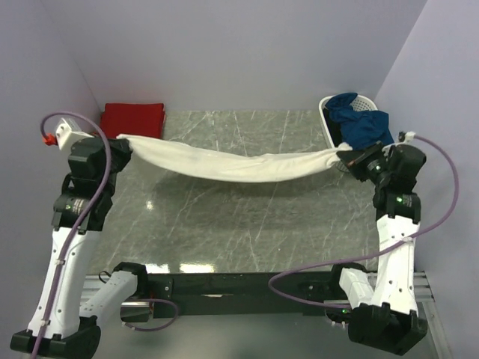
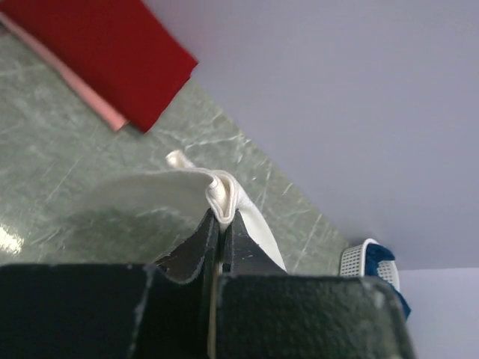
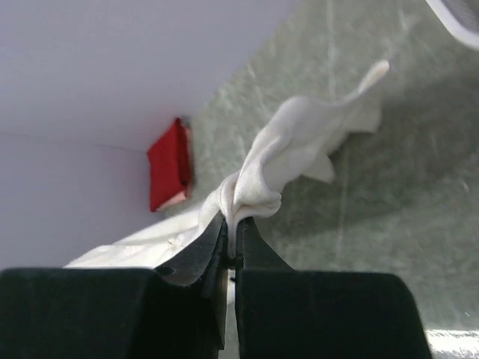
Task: Fold and stack the t-shirts
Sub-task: Fold the tshirt
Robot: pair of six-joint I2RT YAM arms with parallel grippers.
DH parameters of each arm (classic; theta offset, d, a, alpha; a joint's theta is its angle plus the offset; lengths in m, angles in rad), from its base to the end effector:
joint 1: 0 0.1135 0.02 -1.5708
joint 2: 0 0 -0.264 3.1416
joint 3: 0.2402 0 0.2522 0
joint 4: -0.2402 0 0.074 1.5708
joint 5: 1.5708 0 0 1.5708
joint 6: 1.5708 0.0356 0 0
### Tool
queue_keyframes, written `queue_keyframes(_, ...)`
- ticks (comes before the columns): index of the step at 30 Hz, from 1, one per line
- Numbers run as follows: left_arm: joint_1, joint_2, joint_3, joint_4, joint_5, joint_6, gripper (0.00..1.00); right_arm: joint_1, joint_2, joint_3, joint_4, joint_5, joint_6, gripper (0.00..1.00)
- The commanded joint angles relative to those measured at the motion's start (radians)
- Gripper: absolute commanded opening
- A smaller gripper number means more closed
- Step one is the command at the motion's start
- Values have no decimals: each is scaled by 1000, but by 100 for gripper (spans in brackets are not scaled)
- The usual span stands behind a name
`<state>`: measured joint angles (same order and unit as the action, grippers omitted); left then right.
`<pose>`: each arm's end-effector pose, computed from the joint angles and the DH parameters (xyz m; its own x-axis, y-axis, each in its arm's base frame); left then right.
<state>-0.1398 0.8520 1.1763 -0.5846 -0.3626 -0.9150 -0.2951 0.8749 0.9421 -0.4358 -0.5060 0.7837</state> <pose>0.1631 -0.0102 0.4195 0.0103 -0.7498 -0.6616 -0.3295 0.6221 -0.7102 0.1861 -0.0385 0.3545 -0.3700 0.7578 -0.5375 0.1171 0.6119 0.7822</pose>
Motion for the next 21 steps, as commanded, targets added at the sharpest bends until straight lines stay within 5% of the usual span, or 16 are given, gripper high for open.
queue_keyframes(1,8,-18,123,-64,10,77,0,-6,-27,225,-81,-14,0,0)
queue_keyframes(11,8,-34,258,-70,33,96,0,-6,-73,442,-209,-11,-57,0)
queue_keyframes(21,55,251,327,170,124,116,0,-3,159,478,124,-71,8,0)
